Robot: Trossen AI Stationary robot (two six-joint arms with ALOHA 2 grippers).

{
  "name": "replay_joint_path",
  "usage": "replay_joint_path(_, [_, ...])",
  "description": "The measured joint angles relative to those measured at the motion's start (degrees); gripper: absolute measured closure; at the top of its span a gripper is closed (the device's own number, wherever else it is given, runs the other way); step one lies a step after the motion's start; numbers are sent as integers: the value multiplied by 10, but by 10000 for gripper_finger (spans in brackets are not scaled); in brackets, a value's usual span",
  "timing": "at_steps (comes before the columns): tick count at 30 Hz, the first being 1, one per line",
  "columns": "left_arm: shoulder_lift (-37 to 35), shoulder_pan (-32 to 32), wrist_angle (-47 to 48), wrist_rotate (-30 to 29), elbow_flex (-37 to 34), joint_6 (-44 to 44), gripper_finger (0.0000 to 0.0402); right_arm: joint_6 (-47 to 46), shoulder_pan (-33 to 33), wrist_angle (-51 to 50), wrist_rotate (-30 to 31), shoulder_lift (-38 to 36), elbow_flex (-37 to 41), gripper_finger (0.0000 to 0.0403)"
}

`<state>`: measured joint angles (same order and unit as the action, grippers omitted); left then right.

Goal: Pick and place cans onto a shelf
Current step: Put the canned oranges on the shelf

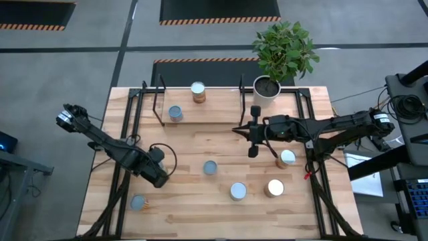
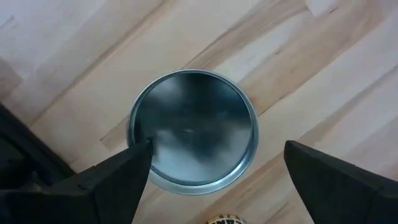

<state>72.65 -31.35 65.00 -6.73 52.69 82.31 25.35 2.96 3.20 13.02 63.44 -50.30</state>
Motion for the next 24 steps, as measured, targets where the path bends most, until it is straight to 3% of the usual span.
replay_joint_path(6, [-2, -3, 5, -6, 25, -10, 62, 1, 0, 3, 0, 0, 0, 394])
replay_joint_path(11, [-2, -15, 9, -75, 43, -27, 65, 0, 0, 5, 0, 0, 0, 394])
replay_joint_path(24, [-7, -22, 75, -77, 47, 15, 65, 7, 0, 3, 0, 0, 0, 394])
